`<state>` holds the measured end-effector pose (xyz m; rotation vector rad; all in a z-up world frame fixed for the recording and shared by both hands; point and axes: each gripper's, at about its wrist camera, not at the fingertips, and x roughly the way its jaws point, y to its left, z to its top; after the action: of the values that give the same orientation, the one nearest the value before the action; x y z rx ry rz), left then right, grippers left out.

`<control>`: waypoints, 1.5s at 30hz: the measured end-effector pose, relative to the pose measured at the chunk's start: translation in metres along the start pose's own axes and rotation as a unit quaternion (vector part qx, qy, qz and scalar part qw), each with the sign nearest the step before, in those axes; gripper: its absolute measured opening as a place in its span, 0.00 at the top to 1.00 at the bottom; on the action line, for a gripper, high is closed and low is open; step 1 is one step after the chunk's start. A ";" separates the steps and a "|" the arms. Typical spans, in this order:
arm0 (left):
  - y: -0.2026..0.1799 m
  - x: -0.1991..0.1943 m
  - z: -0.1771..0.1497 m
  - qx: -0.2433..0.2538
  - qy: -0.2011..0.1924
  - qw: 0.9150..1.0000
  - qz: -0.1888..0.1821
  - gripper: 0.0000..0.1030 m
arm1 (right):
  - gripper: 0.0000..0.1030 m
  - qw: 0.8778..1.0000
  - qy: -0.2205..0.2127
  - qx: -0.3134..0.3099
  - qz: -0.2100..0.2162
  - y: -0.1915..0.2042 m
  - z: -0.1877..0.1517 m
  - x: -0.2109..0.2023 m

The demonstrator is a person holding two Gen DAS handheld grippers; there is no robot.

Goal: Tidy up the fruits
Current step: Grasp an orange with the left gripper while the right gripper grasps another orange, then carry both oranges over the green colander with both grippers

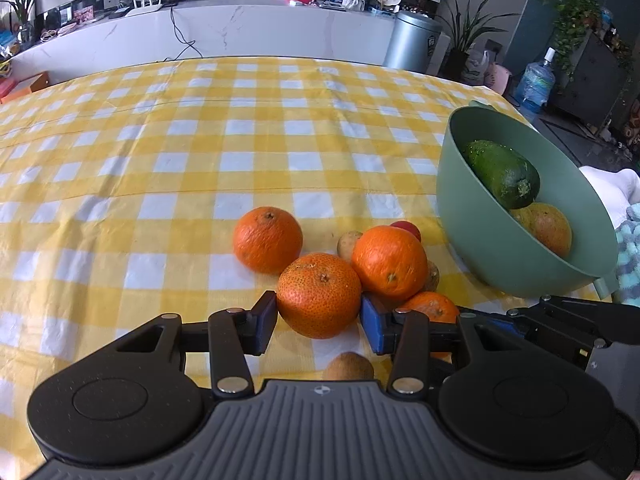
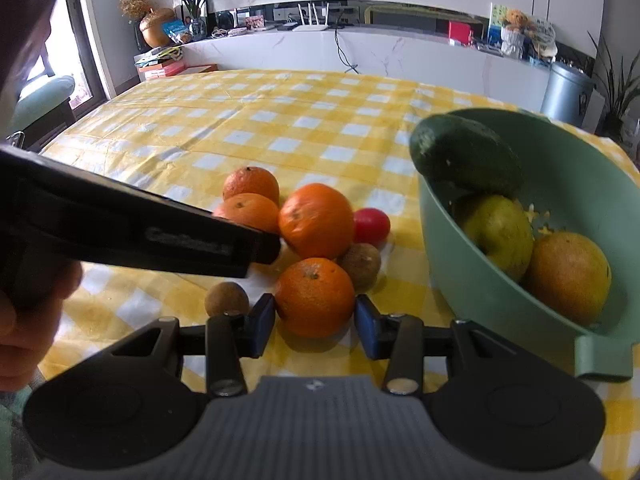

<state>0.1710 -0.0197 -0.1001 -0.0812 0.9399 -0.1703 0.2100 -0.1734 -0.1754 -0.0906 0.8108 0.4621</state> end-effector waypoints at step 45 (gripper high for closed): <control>-0.102 -0.086 0.059 0.071 -0.092 0.989 -0.089 0.51 | 0.60 0.974 -0.213 -0.023 -0.071 -0.072 0.019 -0.135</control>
<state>0.1581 -0.1047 0.0175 -0.0478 0.7340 -0.3892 0.1734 -0.2821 -0.0731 -0.0876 0.3685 0.3486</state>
